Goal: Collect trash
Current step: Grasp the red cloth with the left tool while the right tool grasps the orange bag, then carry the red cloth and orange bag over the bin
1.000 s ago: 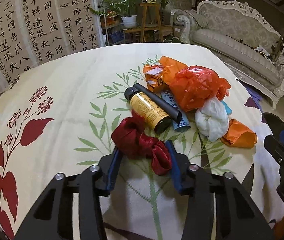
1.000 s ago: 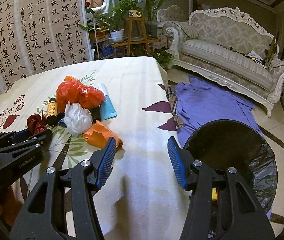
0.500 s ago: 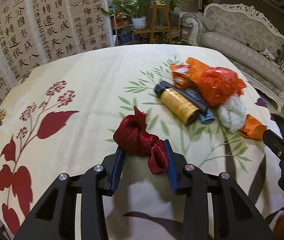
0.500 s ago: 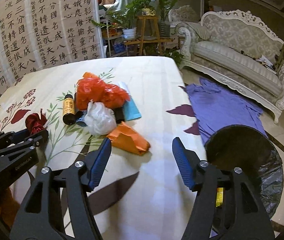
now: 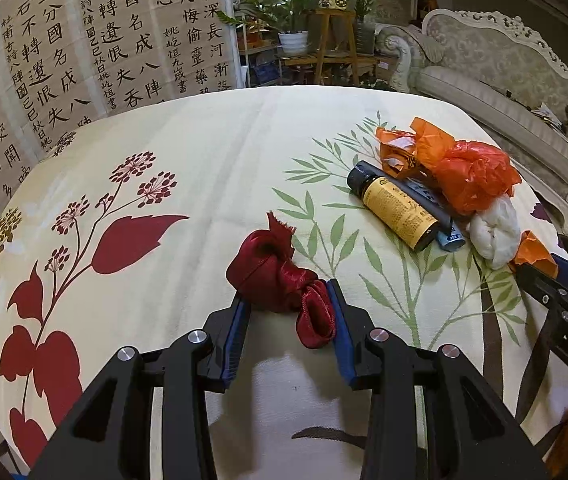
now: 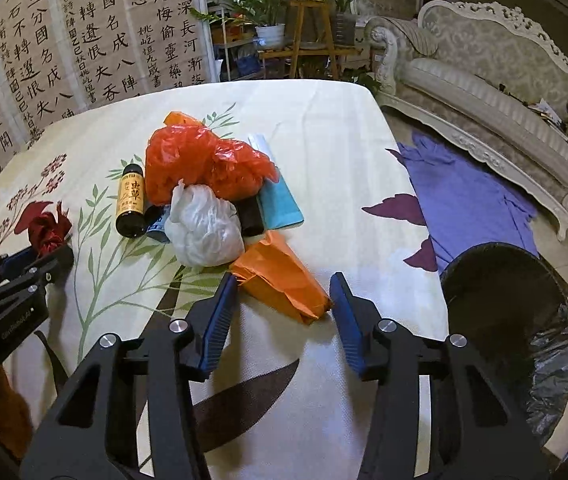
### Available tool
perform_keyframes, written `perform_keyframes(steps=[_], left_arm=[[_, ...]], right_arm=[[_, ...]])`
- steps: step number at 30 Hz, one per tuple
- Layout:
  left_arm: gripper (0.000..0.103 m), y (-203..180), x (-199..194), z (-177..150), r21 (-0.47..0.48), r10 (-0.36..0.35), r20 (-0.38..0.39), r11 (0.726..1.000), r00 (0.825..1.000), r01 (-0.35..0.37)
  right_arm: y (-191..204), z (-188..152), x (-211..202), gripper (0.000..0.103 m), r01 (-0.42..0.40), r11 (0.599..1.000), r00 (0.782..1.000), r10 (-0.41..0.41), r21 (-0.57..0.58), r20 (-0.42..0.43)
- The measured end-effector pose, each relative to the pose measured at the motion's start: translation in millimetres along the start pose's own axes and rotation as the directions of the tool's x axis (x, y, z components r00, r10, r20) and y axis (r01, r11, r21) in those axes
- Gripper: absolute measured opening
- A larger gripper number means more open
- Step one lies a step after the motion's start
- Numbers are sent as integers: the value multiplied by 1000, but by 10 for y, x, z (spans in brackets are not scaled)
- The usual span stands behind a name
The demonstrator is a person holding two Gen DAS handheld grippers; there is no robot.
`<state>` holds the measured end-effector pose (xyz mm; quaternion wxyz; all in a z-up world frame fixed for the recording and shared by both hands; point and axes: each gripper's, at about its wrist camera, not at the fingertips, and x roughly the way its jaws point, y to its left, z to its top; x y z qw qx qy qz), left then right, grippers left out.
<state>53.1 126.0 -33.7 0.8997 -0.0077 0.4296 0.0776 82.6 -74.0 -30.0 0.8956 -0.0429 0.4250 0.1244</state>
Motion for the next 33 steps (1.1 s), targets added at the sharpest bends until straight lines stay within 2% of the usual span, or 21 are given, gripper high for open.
perform_keyframes(steps=[2, 3, 4, 5, 21, 27, 33], left_arm=[[39, -4, 5, -6, 1, 0, 1, 1000, 1000, 0], [39, -7, 2, -7, 1, -1, 1, 1000, 1000, 1], [39, -8, 2, -6, 1, -1, 1, 1000, 1000, 1], [39, -7, 6, -8, 1, -1, 1, 1000, 1000, 1], [39, -67, -90, -45, 21, 2, 39, 1000, 999, -3], [39, -187, -173, -69, 39, -33, 59, 999, 998, 30], [39, -428, -289, -82, 81, -97, 86, 993, 992, 90]], right_arm=[[15, -5, -7, 44, 3, 1000, 1000, -3, -2, 1], [19, -10, -13, 36, 7, 1000, 1000, -7, -2, 2], [19, -20, -22, 24, 19, 1000, 1000, -19, -2, 4], [13, -34, -30, 18, 23, 1000, 1000, -23, 1, 4], [-53, -210, -241, 18, 41, 999, 998, -42, 32, 41], [-183, -275, -430, 18, 71, 994, 994, -77, 78, 80], [-433, -367, -631, 18, 121, 984, 985, -136, 133, 103]])
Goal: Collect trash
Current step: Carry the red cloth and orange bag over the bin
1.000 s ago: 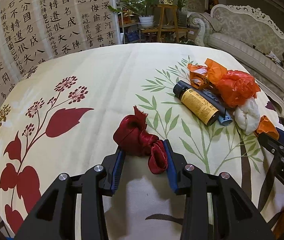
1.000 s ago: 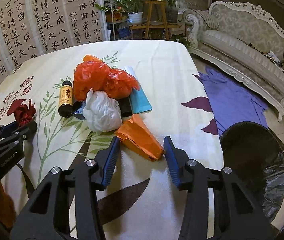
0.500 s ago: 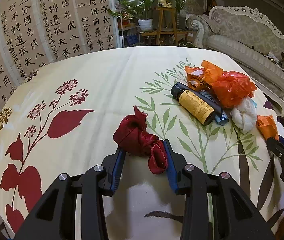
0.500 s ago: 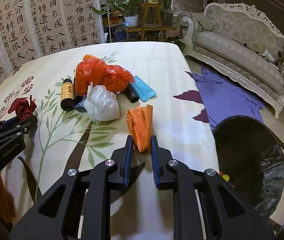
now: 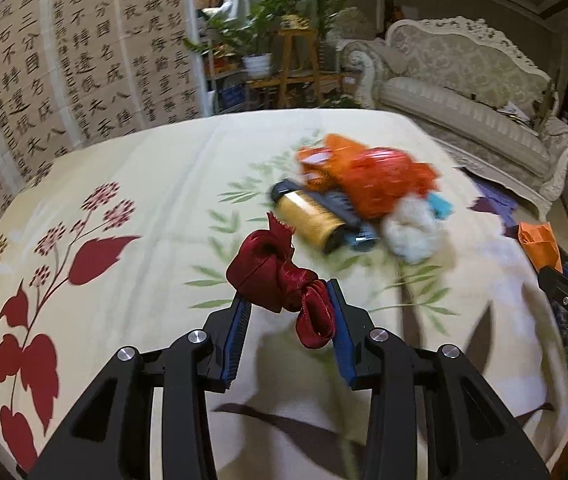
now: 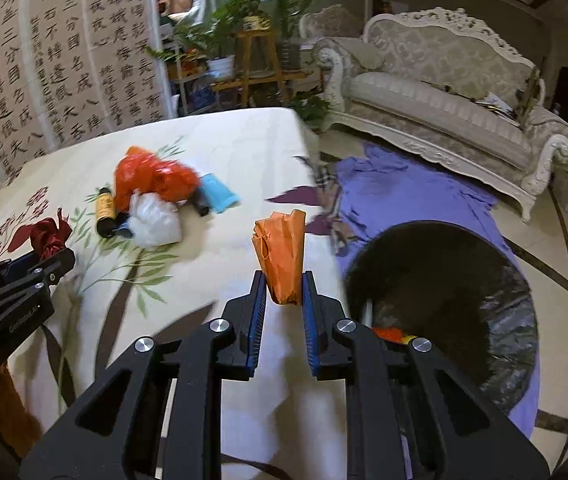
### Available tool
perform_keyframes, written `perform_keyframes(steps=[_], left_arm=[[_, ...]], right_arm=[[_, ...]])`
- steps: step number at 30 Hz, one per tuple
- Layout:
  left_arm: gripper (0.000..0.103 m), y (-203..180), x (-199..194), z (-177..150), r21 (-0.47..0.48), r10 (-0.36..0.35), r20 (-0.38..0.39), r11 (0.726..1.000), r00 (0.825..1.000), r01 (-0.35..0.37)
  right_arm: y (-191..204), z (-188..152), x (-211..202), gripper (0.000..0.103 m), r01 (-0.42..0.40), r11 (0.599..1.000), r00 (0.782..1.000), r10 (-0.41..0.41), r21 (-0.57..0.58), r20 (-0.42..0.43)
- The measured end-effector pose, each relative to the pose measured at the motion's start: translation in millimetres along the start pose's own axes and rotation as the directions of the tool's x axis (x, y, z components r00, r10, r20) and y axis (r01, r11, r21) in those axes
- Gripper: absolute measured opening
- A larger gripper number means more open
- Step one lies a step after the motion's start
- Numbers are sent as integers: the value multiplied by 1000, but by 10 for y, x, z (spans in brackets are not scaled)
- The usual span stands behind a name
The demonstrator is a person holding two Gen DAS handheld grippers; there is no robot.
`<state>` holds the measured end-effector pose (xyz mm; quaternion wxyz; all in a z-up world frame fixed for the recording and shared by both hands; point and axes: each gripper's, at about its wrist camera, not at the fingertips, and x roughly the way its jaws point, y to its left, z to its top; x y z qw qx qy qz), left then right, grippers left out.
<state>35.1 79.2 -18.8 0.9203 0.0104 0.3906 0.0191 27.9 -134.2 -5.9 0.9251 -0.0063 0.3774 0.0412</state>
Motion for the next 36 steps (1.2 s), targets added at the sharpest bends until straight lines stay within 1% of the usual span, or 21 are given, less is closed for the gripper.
perform_keyframes(steps=[3, 8, 13, 16, 23, 27, 31, 36], left_arm=[[39, -183, -55, 16, 28, -38, 19, 999, 999, 38], [39, -603, -121, 27, 104, -101, 42, 990, 994, 96], [39, -1016, -157, 39, 170, -176, 47, 971, 983, 166], [39, -1231, -168, 53, 202, -206, 48, 960, 977, 193], [39, -1648, -182, 91, 259, -251, 53, 938, 967, 229], [39, -1811, -187, 95, 284, -265, 58, 929, 963, 238], [39, -1945, -150, 100, 303, -267, 52, 922, 962, 240], [39, -2060, -92, 106, 318, -263, 44, 918, 964, 236]], right_arm=[[-169, -38, -84, 18, 44, 999, 999, -45, 25, 14], [-470, -100, -176, 18, 118, 991, 992, -120, 69, 24], [-780, -176, -279, 18, 174, 978, 984, -178, 117, 27], [-967, -249, -334, 18, 204, 968, 977, -209, 144, 26], [-1269, -348, -398, 18, 246, 951, 966, -256, 188, 30], [-1398, -379, -412, 18, 262, 944, 961, -274, 202, 32], [-1513, -396, -397, 18, 277, 937, 956, -290, 211, 32], [-1634, -422, -374, 18, 279, 933, 956, -292, 229, 26]])
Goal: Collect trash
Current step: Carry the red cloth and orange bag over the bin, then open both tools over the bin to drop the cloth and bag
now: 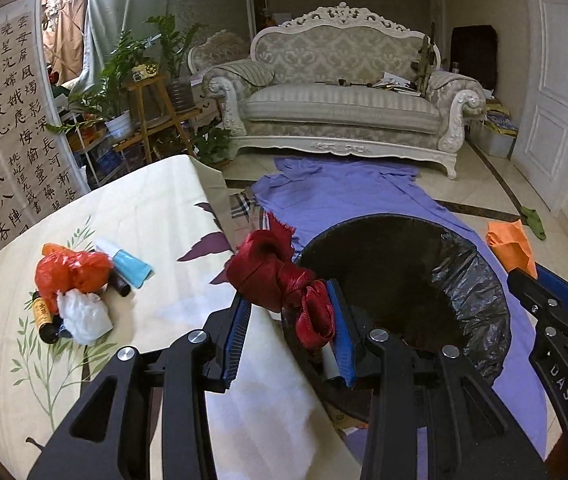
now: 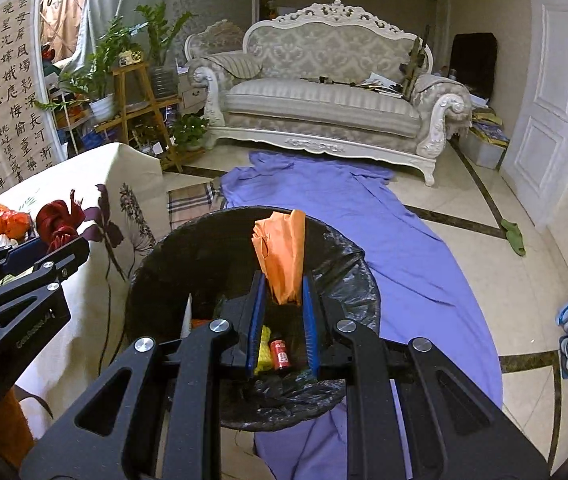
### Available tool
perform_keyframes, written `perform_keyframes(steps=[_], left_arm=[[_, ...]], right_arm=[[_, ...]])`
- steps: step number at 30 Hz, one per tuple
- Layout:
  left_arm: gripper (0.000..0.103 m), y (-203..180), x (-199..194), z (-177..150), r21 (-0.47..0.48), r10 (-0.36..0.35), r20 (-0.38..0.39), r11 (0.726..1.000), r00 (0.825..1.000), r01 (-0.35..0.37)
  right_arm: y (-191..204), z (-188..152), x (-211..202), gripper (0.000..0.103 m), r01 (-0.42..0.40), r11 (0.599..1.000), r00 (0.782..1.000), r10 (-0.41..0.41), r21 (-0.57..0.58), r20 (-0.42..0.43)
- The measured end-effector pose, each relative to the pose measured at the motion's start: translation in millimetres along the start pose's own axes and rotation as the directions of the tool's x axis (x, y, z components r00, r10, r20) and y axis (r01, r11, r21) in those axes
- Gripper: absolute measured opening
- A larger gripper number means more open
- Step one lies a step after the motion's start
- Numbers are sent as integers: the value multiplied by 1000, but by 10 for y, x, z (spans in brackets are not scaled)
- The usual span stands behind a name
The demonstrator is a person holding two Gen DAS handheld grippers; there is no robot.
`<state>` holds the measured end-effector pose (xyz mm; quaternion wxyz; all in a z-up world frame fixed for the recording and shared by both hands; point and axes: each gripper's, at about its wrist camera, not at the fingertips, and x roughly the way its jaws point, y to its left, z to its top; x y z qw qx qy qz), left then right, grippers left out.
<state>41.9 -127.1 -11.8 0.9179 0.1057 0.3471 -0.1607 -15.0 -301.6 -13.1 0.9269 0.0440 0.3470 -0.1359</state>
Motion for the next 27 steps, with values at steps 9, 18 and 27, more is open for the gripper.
perform_keyframes(steps=[9, 18, 27], left_arm=[[39, -129, 89, 50, 21, -6, -10, 1000, 1000, 6], [39, -244, 190, 117, 39, -18, -15, 999, 1000, 19], [39, -273, 247, 160, 39, -18, -17, 999, 1000, 18]], right_arm=[[-118, 21, 78, 18, 11, 1000, 1000, -11, 21, -5], [-223, 57, 174, 18, 24, 999, 1000, -24, 39, -12], [-216, 65, 242, 18, 27, 999, 1000, -26, 46, -17]])
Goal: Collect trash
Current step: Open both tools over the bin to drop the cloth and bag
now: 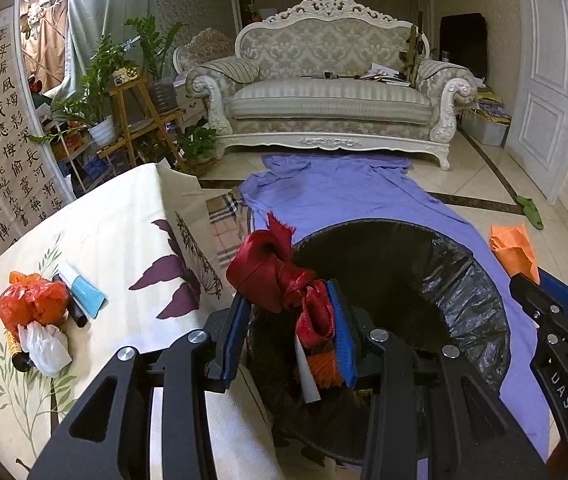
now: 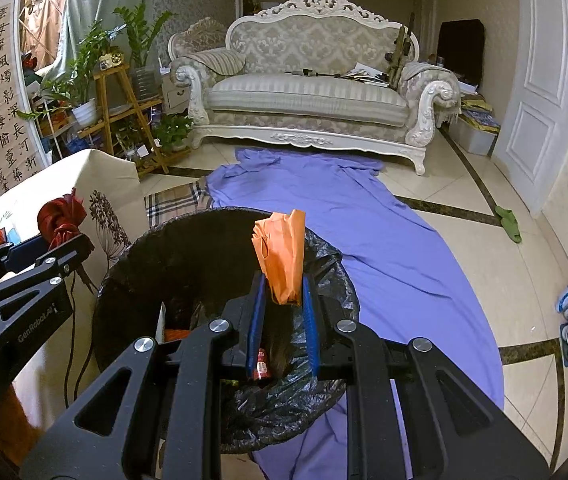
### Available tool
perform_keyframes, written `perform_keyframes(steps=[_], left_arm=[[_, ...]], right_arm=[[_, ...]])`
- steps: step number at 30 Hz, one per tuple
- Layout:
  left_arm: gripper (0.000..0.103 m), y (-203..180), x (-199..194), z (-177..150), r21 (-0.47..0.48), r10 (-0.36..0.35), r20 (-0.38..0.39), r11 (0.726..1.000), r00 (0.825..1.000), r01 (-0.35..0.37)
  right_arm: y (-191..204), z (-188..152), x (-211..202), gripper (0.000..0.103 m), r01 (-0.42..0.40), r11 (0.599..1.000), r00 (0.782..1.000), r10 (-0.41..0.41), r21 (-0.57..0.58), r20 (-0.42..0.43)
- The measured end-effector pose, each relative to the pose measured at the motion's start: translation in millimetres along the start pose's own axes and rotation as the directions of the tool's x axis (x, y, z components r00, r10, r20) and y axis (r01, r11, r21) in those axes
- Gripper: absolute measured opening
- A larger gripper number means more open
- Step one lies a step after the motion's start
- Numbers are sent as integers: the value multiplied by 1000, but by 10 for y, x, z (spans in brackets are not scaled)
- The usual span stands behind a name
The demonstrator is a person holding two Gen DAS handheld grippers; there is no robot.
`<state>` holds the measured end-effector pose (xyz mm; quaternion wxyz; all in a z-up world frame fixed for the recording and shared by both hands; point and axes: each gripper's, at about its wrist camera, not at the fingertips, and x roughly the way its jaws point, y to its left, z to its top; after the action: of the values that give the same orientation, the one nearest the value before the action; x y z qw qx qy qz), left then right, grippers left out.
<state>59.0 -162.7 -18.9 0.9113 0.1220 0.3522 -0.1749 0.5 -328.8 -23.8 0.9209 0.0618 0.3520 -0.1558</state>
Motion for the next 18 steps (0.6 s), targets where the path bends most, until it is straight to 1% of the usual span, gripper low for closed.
perform_keyframes(steps=[13, 18], left_arm=[[39, -56, 125, 85, 2, -7, -20, 1000, 1000, 7], [39, -54, 114, 54, 1, -8, -14, 1000, 1000, 8]], right_arm=[[-17, 20, 59, 18, 3, 1000, 1000, -3, 3, -1], [-19, 21, 60, 18, 3, 1000, 1000, -3, 4, 0]])
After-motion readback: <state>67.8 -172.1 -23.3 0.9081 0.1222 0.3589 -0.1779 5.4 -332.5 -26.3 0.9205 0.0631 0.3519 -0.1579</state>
